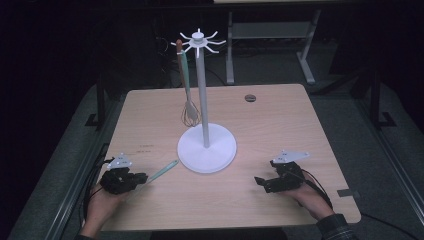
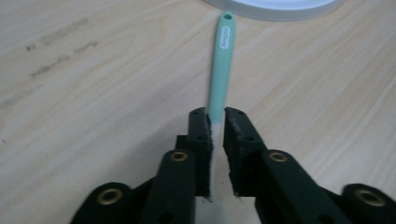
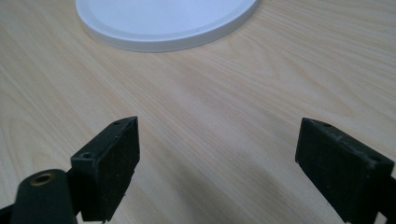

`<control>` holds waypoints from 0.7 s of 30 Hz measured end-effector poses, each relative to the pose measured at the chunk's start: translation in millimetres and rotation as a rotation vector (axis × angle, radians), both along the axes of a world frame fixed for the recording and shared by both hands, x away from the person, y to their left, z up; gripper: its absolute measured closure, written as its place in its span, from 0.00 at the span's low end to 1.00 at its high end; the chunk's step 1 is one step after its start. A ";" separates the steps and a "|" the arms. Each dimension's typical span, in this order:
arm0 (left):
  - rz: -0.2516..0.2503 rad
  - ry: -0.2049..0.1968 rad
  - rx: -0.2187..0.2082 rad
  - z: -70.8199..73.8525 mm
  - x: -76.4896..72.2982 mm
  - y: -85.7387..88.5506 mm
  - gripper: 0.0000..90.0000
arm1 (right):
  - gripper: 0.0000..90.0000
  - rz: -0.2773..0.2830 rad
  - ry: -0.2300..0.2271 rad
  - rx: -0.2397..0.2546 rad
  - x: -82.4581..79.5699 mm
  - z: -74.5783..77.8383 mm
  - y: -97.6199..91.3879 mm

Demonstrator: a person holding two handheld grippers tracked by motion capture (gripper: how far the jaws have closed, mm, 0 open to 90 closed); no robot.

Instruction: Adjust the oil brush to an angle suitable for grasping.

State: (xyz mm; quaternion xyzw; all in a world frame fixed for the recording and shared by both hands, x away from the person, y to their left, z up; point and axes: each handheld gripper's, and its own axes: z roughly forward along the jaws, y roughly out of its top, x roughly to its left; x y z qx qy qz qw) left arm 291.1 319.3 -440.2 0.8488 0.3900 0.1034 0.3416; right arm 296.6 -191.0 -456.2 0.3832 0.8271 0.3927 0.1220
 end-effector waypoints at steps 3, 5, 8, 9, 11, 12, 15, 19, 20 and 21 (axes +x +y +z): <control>-0.017 -0.010 -0.019 -1.8 4.4 0.2 0.82 | 0.15 0.007 0.005 -0.007 0.1 1.2 -0.7; -0.031 -0.012 -0.015 -3.5 6.2 -0.6 0.79 | 0.15 0.005 0.008 -0.007 -0.1 1.4 -0.3; -0.034 -0.004 -0.013 -7.9 9.2 -2.1 0.78 | 0.15 0.006 0.010 -0.008 0.2 1.2 -0.4; -0.039 -0.008 -0.008 -9.5 10.8 -2.1 0.78 | 0.15 0.004 0.012 -0.008 0.1 1.3 -0.3; -0.034 -0.002 -0.023 -13.0 11.7 -3.1 0.77 | 0.15 0.002 0.018 -0.007 -0.1 1.6 -0.5; -0.034 -0.001 -0.012 -14.2 12.0 -3.8 0.77 | 0.15 0.005 0.013 -0.008 0.2 1.6 -0.9; -0.030 0.003 -0.009 -16.7 12.3 -4.7 0.78 | 0.15 0.003 0.016 -0.008 0.6 1.7 -1.4; -0.032 0.000 0.002 -19.3 11.9 -7.0 0.78 | 0.15 0.002 0.016 -0.009 0.5 1.8 -1.2; -0.032 0.000 0.002 -19.3 11.9 -7.0 0.78 | 0.15 0.002 0.016 -0.009 0.5 1.8 -1.2; -0.034 -0.005 -0.001 -20.1 11.5 -8.1 0.79 | 0.15 0.001 0.014 -0.010 0.5 1.9 -1.3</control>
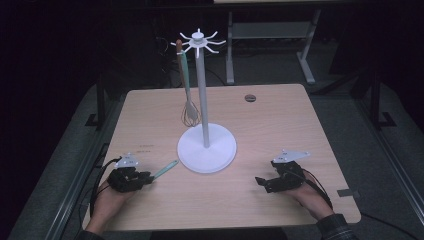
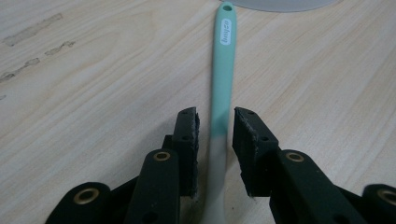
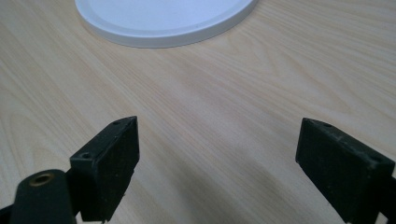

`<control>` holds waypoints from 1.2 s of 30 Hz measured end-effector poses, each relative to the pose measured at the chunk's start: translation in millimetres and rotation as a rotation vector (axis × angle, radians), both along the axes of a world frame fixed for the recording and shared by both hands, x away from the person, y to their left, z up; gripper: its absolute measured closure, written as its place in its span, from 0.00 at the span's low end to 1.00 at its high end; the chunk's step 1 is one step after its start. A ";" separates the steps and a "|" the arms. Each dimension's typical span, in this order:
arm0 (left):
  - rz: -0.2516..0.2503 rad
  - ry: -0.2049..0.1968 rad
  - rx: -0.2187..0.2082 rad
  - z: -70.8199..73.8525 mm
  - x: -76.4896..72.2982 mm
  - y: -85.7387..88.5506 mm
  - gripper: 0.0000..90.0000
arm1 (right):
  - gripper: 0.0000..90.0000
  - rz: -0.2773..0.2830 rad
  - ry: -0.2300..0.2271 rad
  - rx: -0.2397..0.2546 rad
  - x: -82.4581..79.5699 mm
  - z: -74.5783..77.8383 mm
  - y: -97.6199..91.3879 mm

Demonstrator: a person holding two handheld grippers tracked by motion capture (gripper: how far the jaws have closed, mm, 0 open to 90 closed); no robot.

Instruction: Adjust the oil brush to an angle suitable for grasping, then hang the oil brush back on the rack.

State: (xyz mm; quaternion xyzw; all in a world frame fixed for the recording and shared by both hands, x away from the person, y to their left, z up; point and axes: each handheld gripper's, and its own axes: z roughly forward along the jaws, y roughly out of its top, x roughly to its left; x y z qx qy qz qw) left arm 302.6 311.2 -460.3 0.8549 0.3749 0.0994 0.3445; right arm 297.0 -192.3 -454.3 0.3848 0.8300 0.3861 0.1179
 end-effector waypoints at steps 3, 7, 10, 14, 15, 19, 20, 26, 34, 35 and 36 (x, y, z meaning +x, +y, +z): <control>-0.008 -0.014 0.002 -0.8 0.5 -0.4 0.81 | 0.15 -0.005 -0.001 0.003 0.3 0.3 -0.2; -0.002 -0.026 0.003 -1.7 -0.9 -0.6 0.86 | 0.15 -0.007 -0.002 0.005 0.2 0.6 -0.5; 0.004 -0.033 0.009 -1.9 -2.4 -1.8 0.89 | 0.15 -0.008 -0.001 0.009 0.0 1.0 -1.0; 0.017 -0.031 0.001 -2.2 -3.3 -2.2 0.91 | 0.15 -0.005 -0.001 0.009 0.3 0.8 -1.1; 0.020 -0.030 -0.001 -2.1 -3.7 -2.7 0.91 | 0.15 -0.003 0.000 0.009 0.3 0.8 -0.9; 0.028 -0.023 -0.006 -1.8 -4.5 -3.4 0.92 | 0.15 0.004 -0.001 0.006 -0.4 1.5 -0.1; 0.023 -0.027 0.001 -1.5 -4.4 -3.8 0.92 | 0.15 0.005 -0.001 0.007 -0.4 1.8 -0.2; 0.039 -0.043 -0.044 3.6 -5.5 0.0 0.92 | 0.15 0.000 0.010 0.039 0.7 3.8 -2.2; 0.061 -0.045 -0.107 14.7 -10.0 2.2 0.92 | 0.15 -0.009 0.046 0.085 3.7 6.7 -5.4; 0.056 -0.049 -0.101 16.3 -10.4 1.8 0.92 | 0.15 0.002 0.053 0.099 4.3 7.4 -6.4; 0.061 -0.049 -0.112 17.5 -11.3 0.0 0.92 | 0.15 0.007 0.060 0.112 4.2 8.1 -7.0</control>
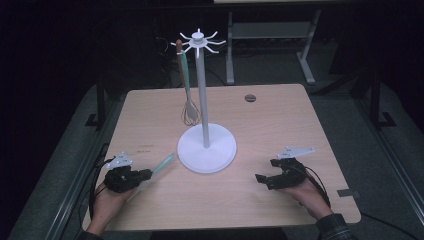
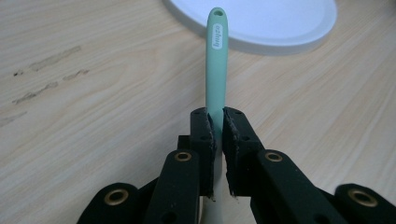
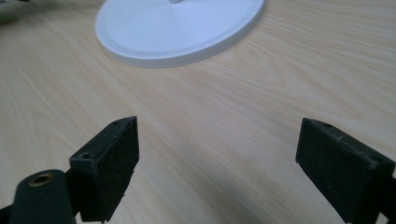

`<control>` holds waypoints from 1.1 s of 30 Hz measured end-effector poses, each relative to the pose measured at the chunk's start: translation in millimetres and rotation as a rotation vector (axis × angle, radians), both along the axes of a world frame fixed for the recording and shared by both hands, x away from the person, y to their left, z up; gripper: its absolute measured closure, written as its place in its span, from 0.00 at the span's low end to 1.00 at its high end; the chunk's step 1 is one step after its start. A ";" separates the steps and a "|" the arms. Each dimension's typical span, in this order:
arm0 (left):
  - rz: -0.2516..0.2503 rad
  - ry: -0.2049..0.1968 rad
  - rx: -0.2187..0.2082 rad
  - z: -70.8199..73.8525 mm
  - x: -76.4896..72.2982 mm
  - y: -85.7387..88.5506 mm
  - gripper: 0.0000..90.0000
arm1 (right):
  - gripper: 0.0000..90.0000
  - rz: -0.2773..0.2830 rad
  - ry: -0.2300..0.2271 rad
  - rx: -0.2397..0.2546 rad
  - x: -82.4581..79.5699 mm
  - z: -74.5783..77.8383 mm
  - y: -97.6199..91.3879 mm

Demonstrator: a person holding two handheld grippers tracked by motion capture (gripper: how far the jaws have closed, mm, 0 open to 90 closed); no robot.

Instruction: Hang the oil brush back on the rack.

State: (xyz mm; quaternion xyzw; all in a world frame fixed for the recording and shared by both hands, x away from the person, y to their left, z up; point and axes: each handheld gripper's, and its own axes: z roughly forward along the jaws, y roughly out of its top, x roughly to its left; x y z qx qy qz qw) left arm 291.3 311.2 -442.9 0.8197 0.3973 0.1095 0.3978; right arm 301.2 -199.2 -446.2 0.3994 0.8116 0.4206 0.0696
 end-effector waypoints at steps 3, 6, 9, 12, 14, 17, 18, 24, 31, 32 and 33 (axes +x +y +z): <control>-0.010 0.002 -0.017 3.4 -2.9 -5.1 0.92 | 0.15 0.008 0.001 0.017 0.7 1.3 0.0; -0.034 -0.010 -0.033 8.3 -6.4 -13.8 0.92 | 0.15 0.014 0.008 0.023 0.4 2.1 3.9; -0.047 -0.014 -0.041 11.2 -7.7 -18.2 0.92 | 0.16 0.015 0.006 0.030 0.2 2.9 6.7; -0.060 -0.023 -0.065 14.1 -9.2 -26.2 0.92 | 0.16 0.019 0.006 0.040 0.6 3.9 11.5; -0.073 -0.027 -0.089 17.6 -10.6 -34.5 0.92 | 0.16 0.024 0.013 0.052 1.1 4.4 17.1; -0.084 -0.032 -0.093 19.7 -10.9 -40.3 0.92 | 0.17 0.029 0.016 0.064 1.8 4.6 20.4; -0.094 -0.035 -0.100 21.3 -10.5 -45.7 0.92 | 0.18 0.036 0.012 0.073 2.6 4.8 23.9; -0.126 -0.040 -0.109 23.8 -9.4 -60.9 0.92 | 0.26 0.049 0.025 0.106 3.7 8.2 33.3; -0.139 -0.053 -0.131 29.9 -6.9 -77.0 0.92 | 0.37 0.072 0.028 0.156 5.1 14.5 42.9; -0.141 -0.055 -0.135 30.5 -6.5 -79.3 0.92 | 0.38 0.077 0.032 0.164 5.3 15.7 45.5; -0.143 -0.055 -0.139 31.3 -6.0 -83.0 0.92 | 0.40 0.085 0.032 0.178 5.9 17.2 49.9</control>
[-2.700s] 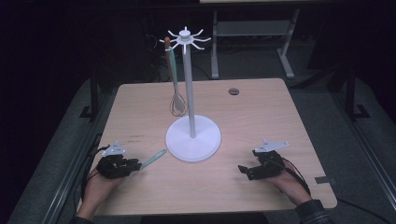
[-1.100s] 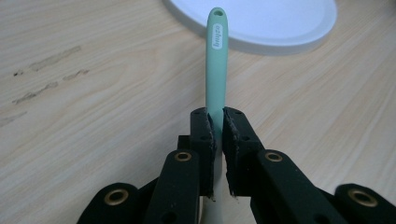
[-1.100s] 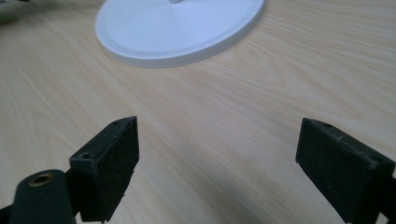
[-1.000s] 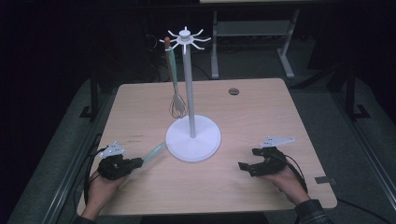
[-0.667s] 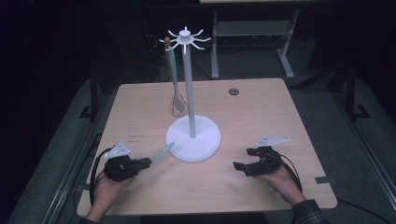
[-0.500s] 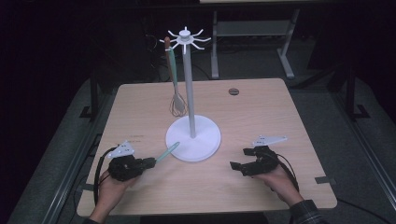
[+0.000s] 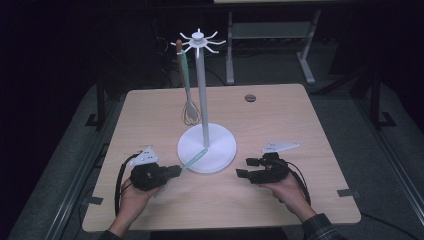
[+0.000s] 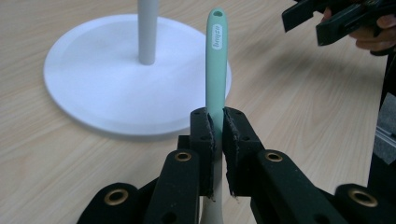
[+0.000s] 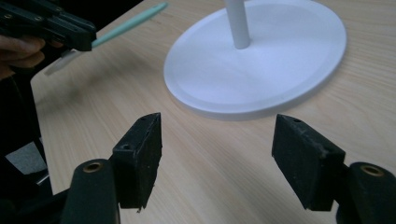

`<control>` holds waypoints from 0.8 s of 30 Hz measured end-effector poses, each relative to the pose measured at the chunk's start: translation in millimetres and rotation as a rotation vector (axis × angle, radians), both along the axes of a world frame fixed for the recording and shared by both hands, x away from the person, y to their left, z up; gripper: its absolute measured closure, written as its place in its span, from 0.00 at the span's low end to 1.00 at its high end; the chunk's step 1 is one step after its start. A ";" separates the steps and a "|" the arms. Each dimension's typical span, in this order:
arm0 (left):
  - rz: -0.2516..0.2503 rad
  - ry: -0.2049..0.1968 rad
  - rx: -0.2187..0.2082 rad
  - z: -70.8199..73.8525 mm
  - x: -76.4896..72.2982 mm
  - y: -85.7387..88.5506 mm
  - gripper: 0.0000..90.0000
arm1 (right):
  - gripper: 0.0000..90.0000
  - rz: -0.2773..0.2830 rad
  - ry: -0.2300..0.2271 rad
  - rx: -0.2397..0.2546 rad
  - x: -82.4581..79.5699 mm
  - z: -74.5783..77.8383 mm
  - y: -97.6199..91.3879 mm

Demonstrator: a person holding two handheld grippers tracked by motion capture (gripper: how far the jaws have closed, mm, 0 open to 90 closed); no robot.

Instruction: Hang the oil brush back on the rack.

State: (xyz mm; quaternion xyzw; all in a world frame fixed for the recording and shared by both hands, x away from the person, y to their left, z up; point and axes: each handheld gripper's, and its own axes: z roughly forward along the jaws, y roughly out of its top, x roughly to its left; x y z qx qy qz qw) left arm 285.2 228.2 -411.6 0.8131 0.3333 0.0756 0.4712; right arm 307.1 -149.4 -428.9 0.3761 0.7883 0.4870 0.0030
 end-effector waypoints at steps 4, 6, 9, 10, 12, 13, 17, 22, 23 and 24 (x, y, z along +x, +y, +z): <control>-0.014 -0.009 -0.004 1.1 1.5 -11.0 0.92 | 0.43 0.017 0.000 0.012 1.1 1.6 7.0; -0.020 -0.015 -0.011 2.4 2.4 -18.4 0.92 | 0.44 0.034 0.004 0.023 2.3 3.0 14.4; -0.026 -0.026 -0.023 4.5 3.1 -25.7 0.92 | 0.45 0.042 0.016 0.044 4.5 3.8 20.9; -0.031 -0.033 -0.021 5.6 3.5 -27.7 0.92 | 0.46 0.045 0.013 0.048 5.2 4.1 23.3; -0.038 -0.036 -0.027 7.4 3.7 -32.6 0.92 | 0.47 0.048 0.016 0.061 6.4 5.0 27.9; -0.041 -0.041 -0.029 8.1 3.9 -35.0 0.92 | 0.47 0.050 0.014 0.066 7.0 5.7 30.0; -0.053 -0.049 -0.033 10.4 4.8 -43.7 0.92 | 0.48 0.041 0.020 0.095 10.1 8.3 35.7; -0.067 -0.059 -0.037 10.5 5.3 -54.1 0.92 | 0.49 0.032 0.029 0.137 14.0 12.0 39.0; -0.068 -0.058 -0.040 10.1 5.2 -56.4 0.92 | 0.49 0.030 0.034 0.142 14.3 12.4 39.7; -0.068 -0.058 -0.040 10.1 5.2 -56.4 0.92 | 0.49 0.030 0.034 0.142 14.3 12.4 39.7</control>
